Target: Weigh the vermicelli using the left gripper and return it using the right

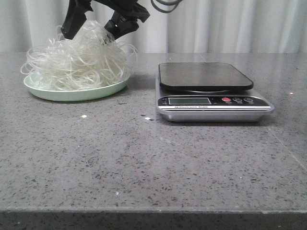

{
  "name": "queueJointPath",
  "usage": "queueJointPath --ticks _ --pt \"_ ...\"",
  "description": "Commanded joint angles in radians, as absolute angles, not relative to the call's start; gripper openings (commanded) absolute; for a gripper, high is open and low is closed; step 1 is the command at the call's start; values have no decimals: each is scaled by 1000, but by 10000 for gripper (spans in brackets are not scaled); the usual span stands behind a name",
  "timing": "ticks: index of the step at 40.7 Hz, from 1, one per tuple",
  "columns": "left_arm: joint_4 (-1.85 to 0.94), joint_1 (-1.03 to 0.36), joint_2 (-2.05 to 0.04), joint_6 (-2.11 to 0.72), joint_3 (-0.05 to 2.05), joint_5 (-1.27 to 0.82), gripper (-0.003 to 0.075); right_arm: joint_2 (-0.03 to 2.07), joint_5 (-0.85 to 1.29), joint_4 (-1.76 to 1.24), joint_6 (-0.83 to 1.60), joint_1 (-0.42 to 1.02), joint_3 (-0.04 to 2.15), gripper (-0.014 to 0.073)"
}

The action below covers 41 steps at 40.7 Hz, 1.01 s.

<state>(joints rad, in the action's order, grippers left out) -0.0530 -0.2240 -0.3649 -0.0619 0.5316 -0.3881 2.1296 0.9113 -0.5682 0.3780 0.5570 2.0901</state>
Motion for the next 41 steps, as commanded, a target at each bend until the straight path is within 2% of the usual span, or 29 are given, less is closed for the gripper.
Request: queueJointPath --ticks 1,9,14,18,25,41 --pt "-54 -223 -374 -51 559 -306 136 2025 886 -609 385 552 2133 591" --pt "-54 -223 -374 -51 559 -304 136 1967 905 -596 385 520 2133 587" --pt "-54 -223 -374 -51 559 -304 136 1931 948 -592 385 479 2133 530" --pt "-54 -223 -374 -51 559 -304 136 1903 995 -592 385 436 2133 429" --pt "-54 -223 -374 -51 559 -298 136 1853 1070 -590 385 347 2133 152" --pt "-54 -223 -374 -51 559 -288 136 1729 1054 -547 383 167 2095 153"
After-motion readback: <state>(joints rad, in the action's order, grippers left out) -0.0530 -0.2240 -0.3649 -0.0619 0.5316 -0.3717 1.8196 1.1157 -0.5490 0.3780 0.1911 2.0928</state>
